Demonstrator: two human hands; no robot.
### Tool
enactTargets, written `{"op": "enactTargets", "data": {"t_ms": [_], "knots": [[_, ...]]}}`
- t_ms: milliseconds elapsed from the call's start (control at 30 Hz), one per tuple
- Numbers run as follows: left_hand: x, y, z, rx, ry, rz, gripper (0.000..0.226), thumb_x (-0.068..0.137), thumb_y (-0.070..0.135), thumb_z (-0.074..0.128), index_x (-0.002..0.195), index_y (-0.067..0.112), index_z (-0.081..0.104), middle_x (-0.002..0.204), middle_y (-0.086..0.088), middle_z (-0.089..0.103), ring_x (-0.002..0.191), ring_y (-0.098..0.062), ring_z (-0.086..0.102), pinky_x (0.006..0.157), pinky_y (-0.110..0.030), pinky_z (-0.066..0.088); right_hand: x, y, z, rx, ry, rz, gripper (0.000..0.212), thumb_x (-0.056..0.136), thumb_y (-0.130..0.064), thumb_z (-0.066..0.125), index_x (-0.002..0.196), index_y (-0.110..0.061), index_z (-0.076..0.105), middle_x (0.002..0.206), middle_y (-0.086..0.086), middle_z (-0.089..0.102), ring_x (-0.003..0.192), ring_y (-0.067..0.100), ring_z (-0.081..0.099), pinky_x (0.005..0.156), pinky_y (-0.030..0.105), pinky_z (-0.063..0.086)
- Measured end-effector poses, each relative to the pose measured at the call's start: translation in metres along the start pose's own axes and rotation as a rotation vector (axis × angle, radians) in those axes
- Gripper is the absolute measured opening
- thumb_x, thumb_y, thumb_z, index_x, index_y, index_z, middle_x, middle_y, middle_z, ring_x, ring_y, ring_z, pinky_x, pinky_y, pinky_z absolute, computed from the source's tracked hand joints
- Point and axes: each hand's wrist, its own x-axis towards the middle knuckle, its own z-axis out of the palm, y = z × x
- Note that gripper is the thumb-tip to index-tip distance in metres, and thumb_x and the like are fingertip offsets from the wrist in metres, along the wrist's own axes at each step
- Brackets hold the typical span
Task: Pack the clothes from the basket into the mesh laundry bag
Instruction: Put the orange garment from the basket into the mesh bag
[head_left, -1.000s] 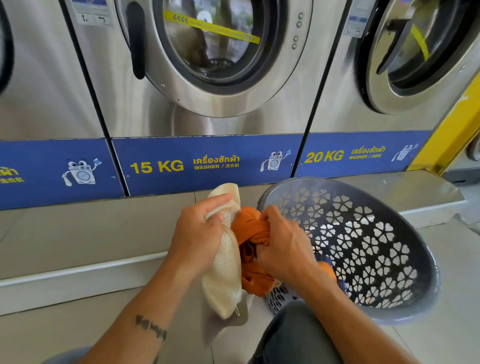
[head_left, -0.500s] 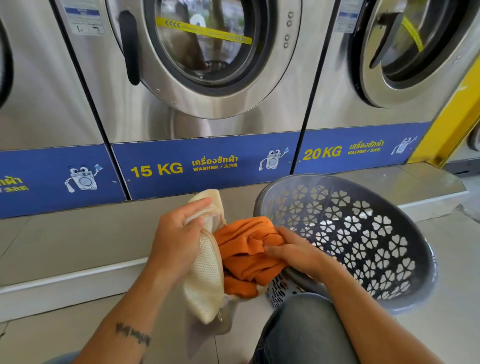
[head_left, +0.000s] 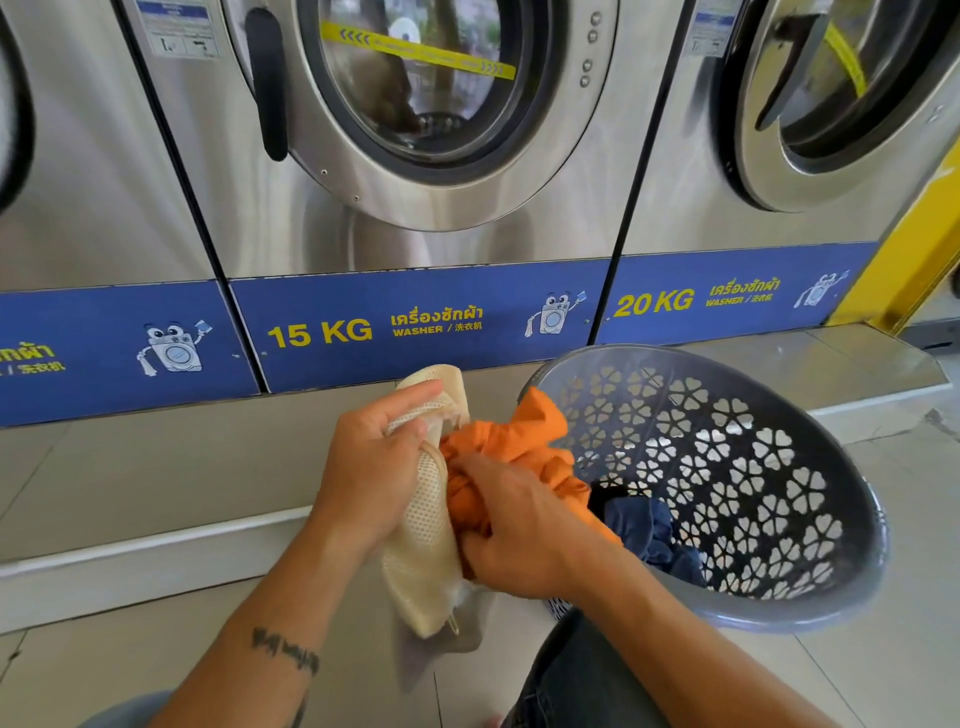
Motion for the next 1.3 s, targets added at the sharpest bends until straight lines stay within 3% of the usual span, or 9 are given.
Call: {"op": "enactTargets", "data": {"t_ms": [100, 233, 300, 400, 700, 900, 1000, 1100, 1300], "knots": [[0.0, -0.003, -0.004, -0.004, -0.041, 0.012, 0.038, 0.095, 0.01, 0.054, 0.114, 0.038, 0.07, 0.118, 0.018, 0.064, 0.11, 0.001, 0.056, 0.087, -0.015, 0.043, 0.007, 0.014, 0.013, 0.057, -0.254, 0.004, 0.039, 0.08, -0.008, 0.056, 0.114, -0.026, 0.063, 0.103, -0.007, 0.066, 0.091, 0.011, 0.058, 0.081, 0.027, 0.051], [-0.002, -0.002, -0.006, 0.024, -0.039, 0.017, 0.038, 0.096, 0.01, 0.052, 0.116, 0.037, 0.07, 0.123, 0.016, 0.062, 0.112, -0.002, 0.055, 0.081, -0.01, 0.041, 0.012, 0.023, 0.014, -0.191, 0.121, -0.123, 0.029, 0.075, -0.033, 0.056, 0.103, -0.031, 0.064, 0.104, -0.013, 0.057, 0.097, 0.011, 0.05, 0.084, 0.035, 0.05], [-0.001, 0.0, -0.01, 0.006, -0.021, 0.015, 0.036, 0.098, 0.014, 0.052, 0.117, 0.039, 0.069, 0.122, 0.019, 0.059, 0.108, -0.001, 0.055, 0.081, -0.014, 0.044, 0.011, 0.032, 0.012, -0.258, 0.236, -0.004, 0.056, 0.071, -0.044, 0.05, 0.126, -0.032, 0.052, 0.119, -0.004, 0.047, 0.113, 0.021, 0.042, 0.097, 0.04, 0.043], [-0.001, 0.002, -0.014, -0.01, -0.016, 0.013, 0.035, 0.099, 0.018, 0.051, 0.118, 0.041, 0.068, 0.12, 0.021, 0.057, 0.105, -0.002, 0.054, 0.075, -0.016, 0.044, 0.01, 0.051, 0.008, -0.29, 0.03, 0.259, 0.089, 0.073, -0.05, 0.061, 0.148, -0.044, 0.015, 0.142, 0.006, 0.026, 0.133, 0.036, 0.031, 0.106, 0.056, 0.038], [-0.006, 0.001, -0.008, 0.022, -0.022, 0.004, 0.037, 0.099, 0.013, 0.05, 0.122, 0.036, 0.068, 0.131, 0.013, 0.056, 0.117, -0.01, 0.052, 0.079, -0.015, 0.043, 0.013, 0.049, 0.003, -0.452, 0.26, 0.267, 0.033, 0.084, -0.034, 0.055, 0.116, -0.029, 0.055, 0.107, 0.0, 0.048, 0.102, 0.027, 0.056, 0.071, 0.036, 0.047], [-0.011, 0.002, -0.006, 0.062, -0.065, 0.039, 0.038, 0.099, 0.011, 0.05, 0.122, 0.037, 0.066, 0.125, 0.018, 0.055, 0.116, -0.001, 0.048, 0.081, -0.005, 0.035, 0.006, 0.031, 0.013, 0.087, 0.272, 0.128, 0.009, 0.077, -0.018, 0.057, 0.08, -0.027, 0.058, 0.071, -0.005, 0.062, 0.067, 0.017, 0.06, 0.065, 0.037, 0.053], [-0.012, 0.004, -0.007, 0.04, -0.099, 0.054, 0.038, 0.097, 0.008, 0.051, 0.121, 0.033, 0.068, 0.116, 0.025, 0.056, 0.096, 0.018, 0.054, 0.078, 0.0, 0.038, 0.005, 0.018, 0.02, 0.279, 0.2, 0.051, 0.025, 0.086, -0.01, 0.058, 0.095, -0.029, 0.071, 0.078, -0.008, 0.071, 0.072, 0.009, 0.065, 0.068, 0.022, 0.053], [-0.013, 0.004, -0.008, 0.003, -0.104, 0.054, 0.04, 0.095, 0.007, 0.053, 0.115, 0.037, 0.072, 0.1, 0.026, 0.066, 0.081, 0.011, 0.059, 0.078, -0.004, 0.046, 0.009, 0.014, 0.028, 0.261, -0.195, 0.061, 0.035, 0.093, -0.008, 0.051, 0.109, -0.036, 0.065, 0.093, -0.012, 0.07, 0.08, 0.006, 0.066, 0.073, 0.018, 0.053], [-0.01, 0.005, -0.031, -0.111, 0.007, -0.004, 0.04, 0.094, 0.012, 0.056, 0.106, 0.046, 0.073, 0.115, 0.018, 0.069, 0.106, -0.009, 0.064, 0.098, -0.04, 0.051, 0.022, 0.019, 0.04, 0.097, -0.335, 0.125, 0.088, 0.086, -0.021, 0.055, 0.158, -0.042, 0.009, 0.138, 0.005, 0.057, 0.12, 0.023, 0.055, 0.105, 0.041, 0.048]]}}
